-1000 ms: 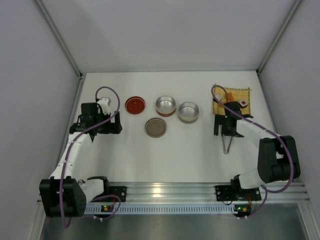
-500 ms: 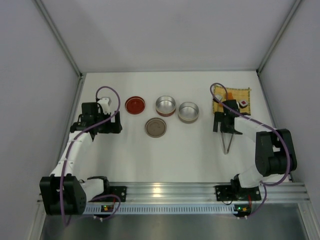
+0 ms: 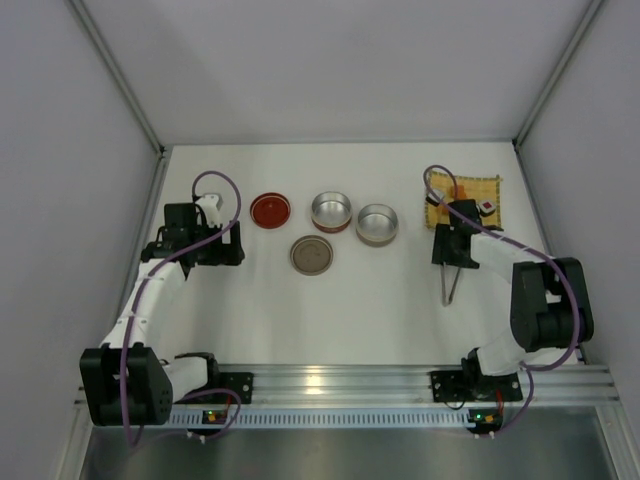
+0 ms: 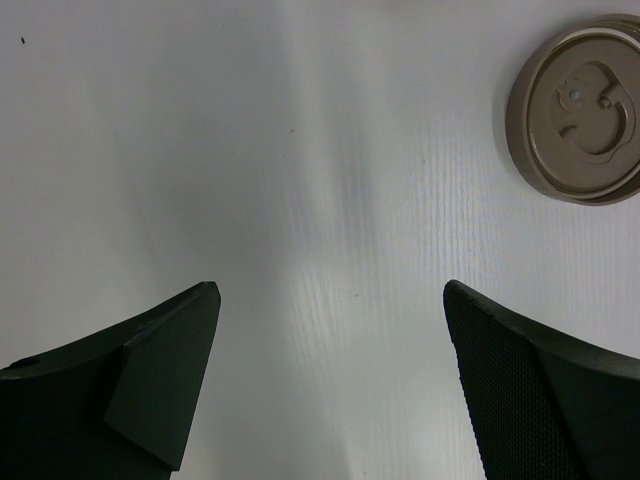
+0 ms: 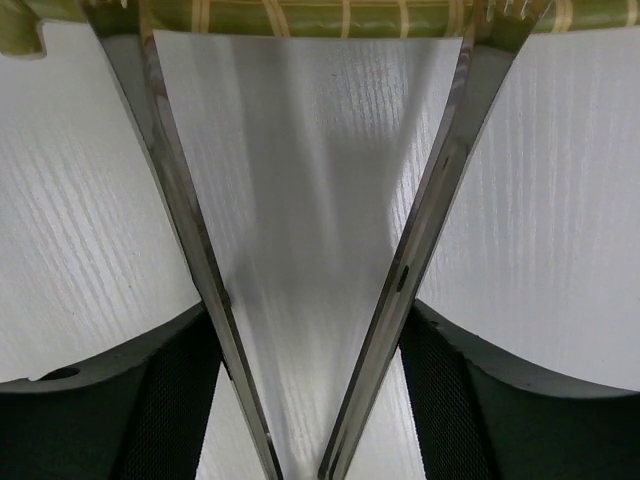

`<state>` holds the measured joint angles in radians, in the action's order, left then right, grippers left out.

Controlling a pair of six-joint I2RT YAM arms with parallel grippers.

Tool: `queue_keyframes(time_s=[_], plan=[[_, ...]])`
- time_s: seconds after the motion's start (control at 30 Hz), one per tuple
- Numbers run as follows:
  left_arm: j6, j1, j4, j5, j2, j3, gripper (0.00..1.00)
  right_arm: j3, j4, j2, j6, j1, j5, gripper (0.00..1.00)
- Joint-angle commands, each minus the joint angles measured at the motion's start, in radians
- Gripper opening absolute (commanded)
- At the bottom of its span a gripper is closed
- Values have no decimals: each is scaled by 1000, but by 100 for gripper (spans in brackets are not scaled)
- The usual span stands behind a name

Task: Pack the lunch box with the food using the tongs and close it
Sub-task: Pick up the clamp at the center of the board.

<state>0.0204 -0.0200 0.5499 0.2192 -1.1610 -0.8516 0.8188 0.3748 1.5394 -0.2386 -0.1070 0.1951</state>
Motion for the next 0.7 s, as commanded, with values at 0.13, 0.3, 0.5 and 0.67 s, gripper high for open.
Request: queue_keyframes(time_s=[0.13,0.3,0.5,0.67], plan=[[-4,-6,-11,14,4,-43,98,-20,-5,-85,15,33,-42,58],[-2,-6,-7,25,7,-46,98,-14,50,-194,51,46,-74,43],[3,-6,-4,35,7,-47,98,25,136,-268,142,58,-123,29],[7,-8,1,45,18,-47,98,100,226,-288,272,90,-170,18]])
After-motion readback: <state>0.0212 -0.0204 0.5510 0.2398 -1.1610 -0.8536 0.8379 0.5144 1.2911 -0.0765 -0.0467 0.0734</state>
